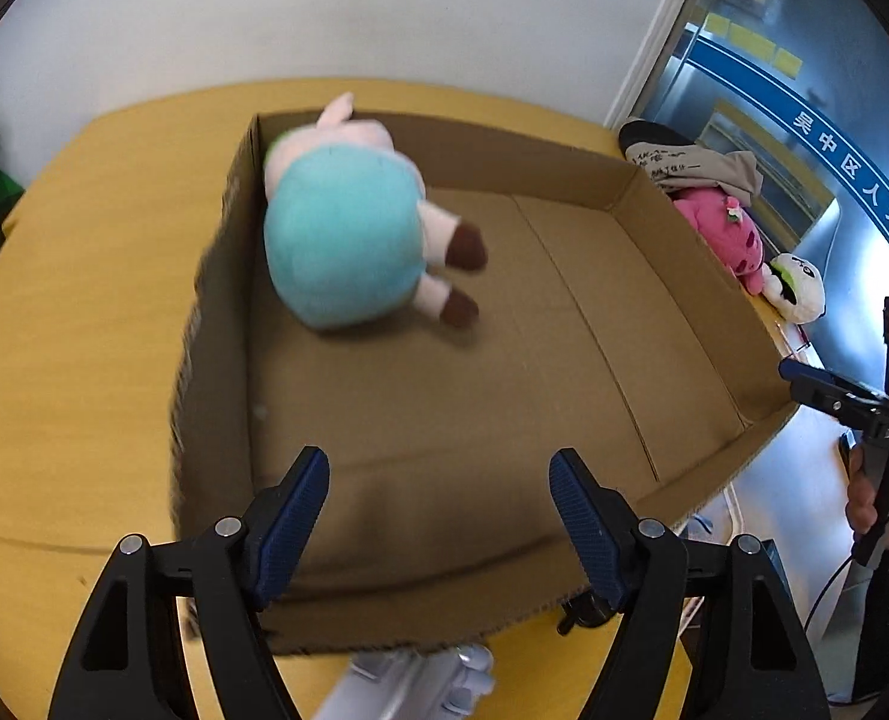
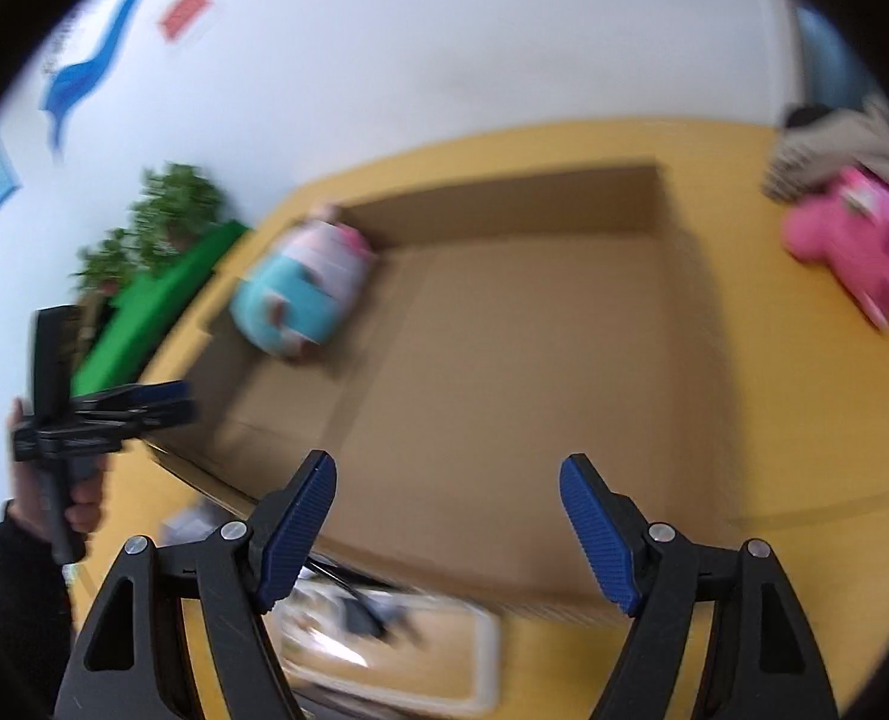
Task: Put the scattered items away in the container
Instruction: 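Withdraw the left gripper from the box toward the items on the table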
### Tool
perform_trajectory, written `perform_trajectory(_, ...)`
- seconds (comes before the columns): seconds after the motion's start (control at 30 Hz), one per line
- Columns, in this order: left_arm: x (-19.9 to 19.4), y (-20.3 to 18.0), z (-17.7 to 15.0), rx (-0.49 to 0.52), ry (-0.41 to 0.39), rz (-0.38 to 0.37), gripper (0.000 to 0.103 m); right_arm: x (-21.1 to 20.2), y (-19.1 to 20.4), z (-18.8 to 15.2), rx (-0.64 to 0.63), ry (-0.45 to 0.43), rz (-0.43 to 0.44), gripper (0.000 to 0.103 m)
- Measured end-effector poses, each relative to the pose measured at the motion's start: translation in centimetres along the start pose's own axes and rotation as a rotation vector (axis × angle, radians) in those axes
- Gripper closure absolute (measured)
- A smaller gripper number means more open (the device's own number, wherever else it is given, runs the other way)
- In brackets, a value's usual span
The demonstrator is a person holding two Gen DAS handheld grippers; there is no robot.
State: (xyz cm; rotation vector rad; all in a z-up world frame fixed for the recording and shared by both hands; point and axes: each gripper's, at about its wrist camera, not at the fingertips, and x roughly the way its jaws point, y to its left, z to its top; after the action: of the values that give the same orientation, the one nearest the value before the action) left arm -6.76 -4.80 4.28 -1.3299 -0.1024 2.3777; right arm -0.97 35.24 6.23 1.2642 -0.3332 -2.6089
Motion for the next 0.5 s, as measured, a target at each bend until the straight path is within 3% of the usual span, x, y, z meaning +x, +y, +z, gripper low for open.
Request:
perform_trajectory(0.13, 0.0, -0.1, -1.8, -0.046, 0.005, 0.006, 0.023, 0.3, -2.2, -2.0, -0.002, 0.033, -0.029, 0.026)
perform_trajectory(0.33, -0.5, -0.7, -3.2, -0.069, 0.025, 0.007, 0.025, 0.5, -2.0, -2.0, -0.058, 0.018, -0.060, 0.026)
perform_trajectory(0.5, -1.3, -1.2, -3.5, -0.076, 0.001, 0.037, 0.025, 0.0, -2.1, -1.7, -0.026, 0.002, -0.055, 0.026)
